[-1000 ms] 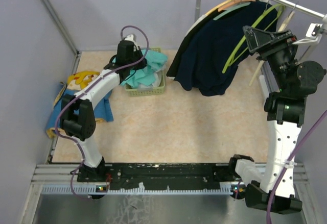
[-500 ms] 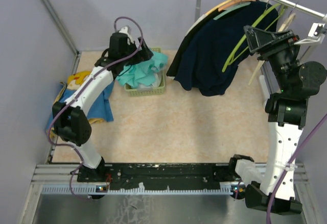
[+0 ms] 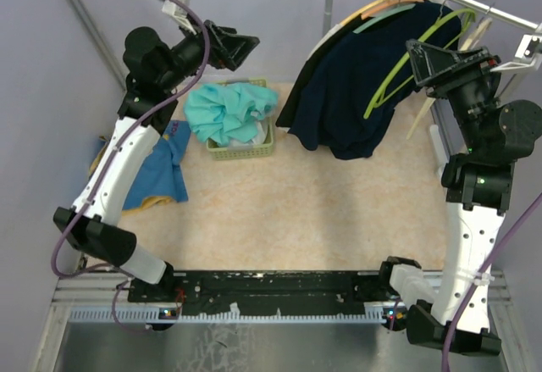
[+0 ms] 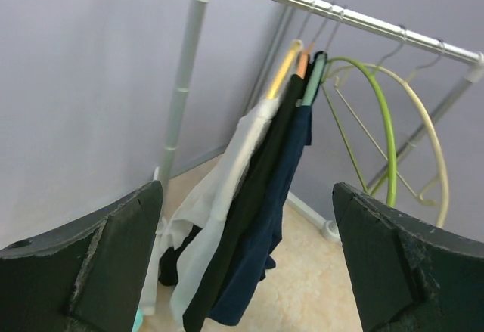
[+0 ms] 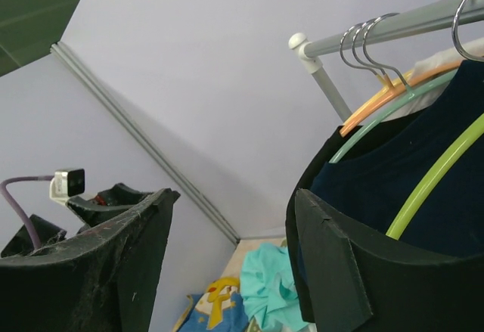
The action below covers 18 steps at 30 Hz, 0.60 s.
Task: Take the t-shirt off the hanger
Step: Pick up the hanger from the clothesline.
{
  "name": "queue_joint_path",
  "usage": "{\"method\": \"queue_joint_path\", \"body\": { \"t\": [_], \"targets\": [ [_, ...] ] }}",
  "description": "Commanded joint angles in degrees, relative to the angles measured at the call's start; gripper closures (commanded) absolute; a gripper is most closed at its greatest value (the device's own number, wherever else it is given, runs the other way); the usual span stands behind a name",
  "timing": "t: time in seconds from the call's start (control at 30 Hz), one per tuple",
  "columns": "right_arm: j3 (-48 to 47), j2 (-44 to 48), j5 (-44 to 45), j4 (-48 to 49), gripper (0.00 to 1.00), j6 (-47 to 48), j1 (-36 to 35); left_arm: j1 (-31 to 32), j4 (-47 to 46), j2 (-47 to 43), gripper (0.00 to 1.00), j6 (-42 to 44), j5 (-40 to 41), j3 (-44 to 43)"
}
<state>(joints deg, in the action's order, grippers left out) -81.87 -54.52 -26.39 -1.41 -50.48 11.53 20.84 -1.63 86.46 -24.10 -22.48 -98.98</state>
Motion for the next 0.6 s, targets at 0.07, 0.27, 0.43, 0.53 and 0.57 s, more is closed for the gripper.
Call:
{"method": "queue_joint_path", "body": {
  "t": [0.07, 0.27, 0.43, 0.53, 0.57],
  "targets": [
    [-1.1, 1.0, 0.1, 2.0, 0.35, 1.0, 0.3, 0.5, -6.5, 10.2, 0.03, 0.8, -15.4, -5.5],
    [-1.1, 1.1, -0.3, 0.5, 0.37, 2.0, 0.3, 2.0, -16.6, 15.9, 0.05, -4.3, -22.5, -4.1],
    [-0.8, 1.4, -0.1, -0.8, 0.37, 3.0, 0.3, 5.7, -16.4, 17.4, 0.06, -0.5, -22.4, -4.3],
    [-0.6, 1.3, 0.2, -1.1, 0.37, 3.2, 0.3, 8.2, -13.9, 17.8, 0.06, 2.1, -20.3, -4.3],
    [-0.8, 1.1, 0.2, -1.4, 0.37, 3.2, 0.3, 8.7, -13.3, 17.9, 0.06, 2.4, -19.6, -4.2]
  ]
}}
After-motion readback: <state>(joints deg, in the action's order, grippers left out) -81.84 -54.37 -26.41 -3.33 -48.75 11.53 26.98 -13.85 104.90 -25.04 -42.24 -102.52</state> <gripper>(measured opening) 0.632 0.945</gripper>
